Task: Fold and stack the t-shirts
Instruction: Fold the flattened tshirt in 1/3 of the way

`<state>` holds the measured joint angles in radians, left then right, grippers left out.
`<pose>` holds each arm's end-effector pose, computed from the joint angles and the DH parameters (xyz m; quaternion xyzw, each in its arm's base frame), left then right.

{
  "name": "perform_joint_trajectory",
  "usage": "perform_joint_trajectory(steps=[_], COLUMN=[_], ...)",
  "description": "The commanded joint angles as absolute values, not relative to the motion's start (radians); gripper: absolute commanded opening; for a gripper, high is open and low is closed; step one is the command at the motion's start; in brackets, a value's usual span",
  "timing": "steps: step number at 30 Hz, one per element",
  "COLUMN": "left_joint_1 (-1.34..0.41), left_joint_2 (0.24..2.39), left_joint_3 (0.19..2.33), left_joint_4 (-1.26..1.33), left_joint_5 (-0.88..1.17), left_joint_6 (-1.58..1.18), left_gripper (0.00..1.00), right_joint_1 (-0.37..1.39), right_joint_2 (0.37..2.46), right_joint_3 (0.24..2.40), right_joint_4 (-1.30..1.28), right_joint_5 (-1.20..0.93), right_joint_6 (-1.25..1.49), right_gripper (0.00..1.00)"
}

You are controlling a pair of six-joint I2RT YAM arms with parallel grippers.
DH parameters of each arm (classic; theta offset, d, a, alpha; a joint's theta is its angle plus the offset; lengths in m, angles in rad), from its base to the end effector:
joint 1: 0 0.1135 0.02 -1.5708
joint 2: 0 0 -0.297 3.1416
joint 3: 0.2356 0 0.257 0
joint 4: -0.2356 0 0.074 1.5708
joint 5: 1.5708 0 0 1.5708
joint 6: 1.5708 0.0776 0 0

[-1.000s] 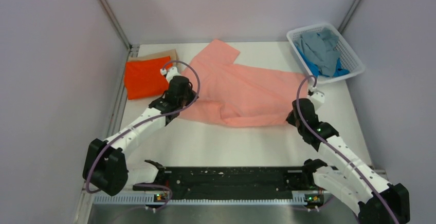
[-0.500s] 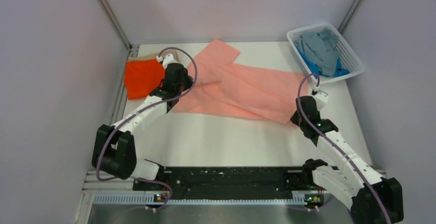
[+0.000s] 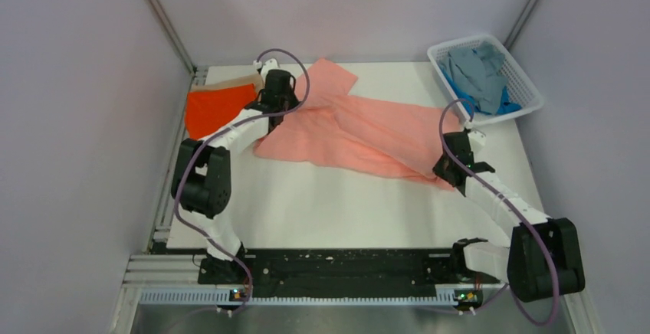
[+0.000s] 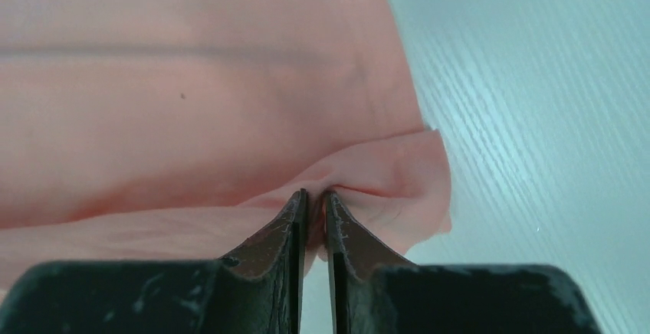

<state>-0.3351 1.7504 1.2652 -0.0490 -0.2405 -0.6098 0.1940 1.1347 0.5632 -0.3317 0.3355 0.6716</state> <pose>0.4317 -0.1307 0.2662 -0.1769 0.8461 -0.1310 0.4854 0.2290 0.0190 0.1823 0.2735 0.8922 -0.0077 0.3594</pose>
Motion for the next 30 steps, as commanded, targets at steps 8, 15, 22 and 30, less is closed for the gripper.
perform_joint_trajectory(steps=[8,15,22,30], left_joint_1=[-0.287,-0.291,-0.305,-0.302], left_joint_2=[1.969,1.727,1.6,1.666], left_joint_3=[1.665,1.294,0.947,0.931], left_joint_4=[-0.366,-0.294,-0.084,-0.169], left_joint_5=[-0.207,-0.077,0.087,-0.03], left_joint_6=[-0.593,-0.659,-0.715,-0.713], left_gripper=[0.78,0.83,0.86,0.86], right_joint_1=[0.1,0.1,0.11,0.184], right_joint_2=[1.236,0.979,0.998,1.21], right_joint_3=[0.816,0.601,0.462,0.521], right_joint_4=[-0.299,-0.301,-0.097,-0.078], right_joint_5=[0.327,0.106,-0.233,-0.125], right_joint_6=[0.534,0.529,0.513,0.525], right_gripper=[0.76,0.83,0.96,0.99])
